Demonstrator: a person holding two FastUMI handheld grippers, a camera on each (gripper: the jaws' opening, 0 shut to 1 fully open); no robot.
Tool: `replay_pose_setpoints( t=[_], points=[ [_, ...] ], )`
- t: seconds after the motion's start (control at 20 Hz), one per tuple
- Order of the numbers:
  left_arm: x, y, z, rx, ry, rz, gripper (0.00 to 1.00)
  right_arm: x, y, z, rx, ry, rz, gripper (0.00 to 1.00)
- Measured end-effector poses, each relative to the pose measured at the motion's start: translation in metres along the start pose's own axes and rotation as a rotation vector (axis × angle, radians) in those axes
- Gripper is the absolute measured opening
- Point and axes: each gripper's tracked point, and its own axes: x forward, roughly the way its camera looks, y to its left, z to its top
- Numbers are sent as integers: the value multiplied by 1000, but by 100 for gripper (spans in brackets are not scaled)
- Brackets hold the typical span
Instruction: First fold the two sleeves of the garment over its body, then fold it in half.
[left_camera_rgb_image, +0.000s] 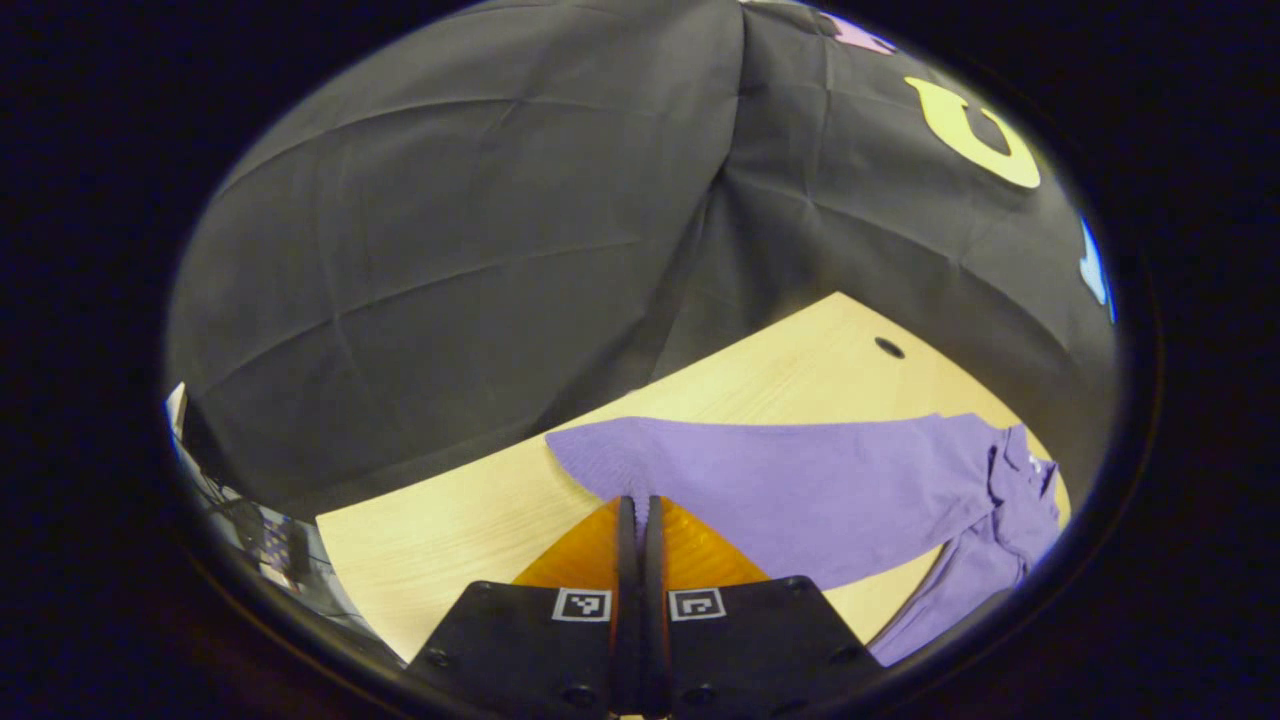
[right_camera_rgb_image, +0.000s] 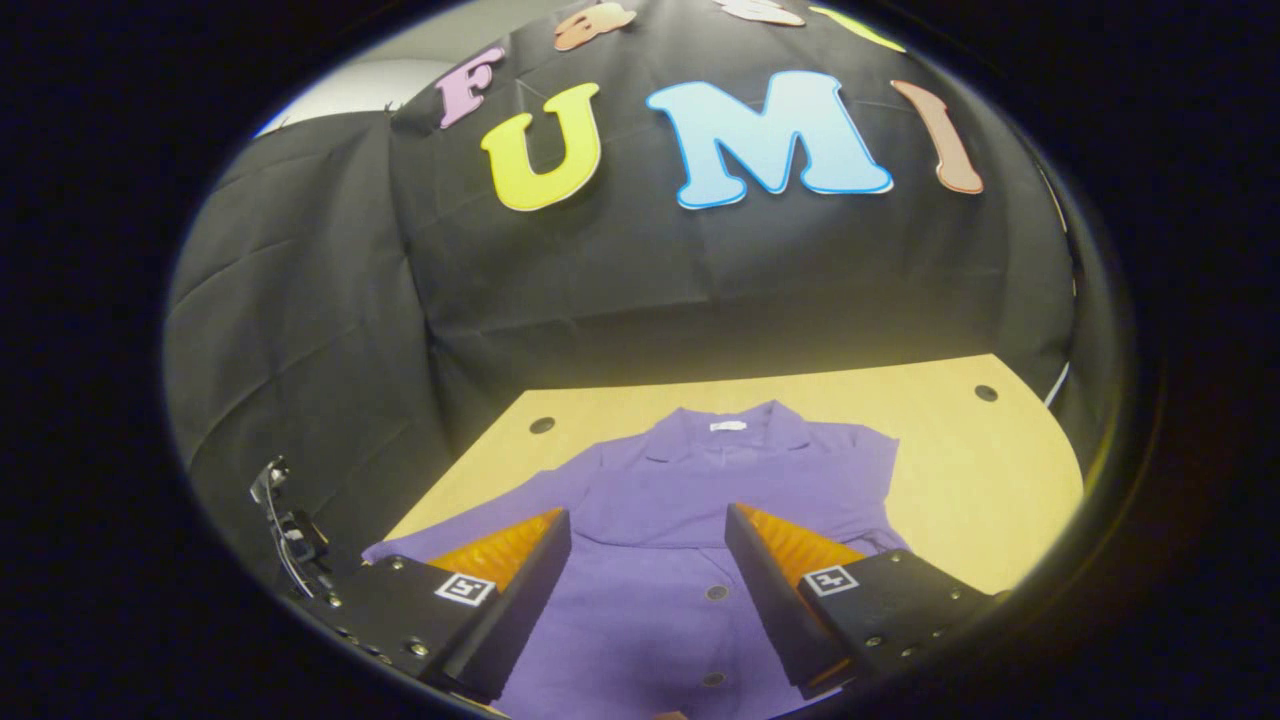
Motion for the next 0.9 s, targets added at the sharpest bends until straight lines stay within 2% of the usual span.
replay_pose_setpoints(
  t=[0.15,0.4,0.6,0.9],
  points=[
    [-22,-36,21,-12,-23,-67,7,-8,-15,3,6,-9,-17,96],
    [-60,-137,42,-5,-50,-225,7,-25,-48,15,-14,-53,-66,96],
    [-84,-226,34,109,-64,-362,7,-40,-76,18,-43,-84,-118,96],
    [-132,-362,-1,293,-73,-573,7,-64,-124,9,-36,-93,-197,96]
  ],
)
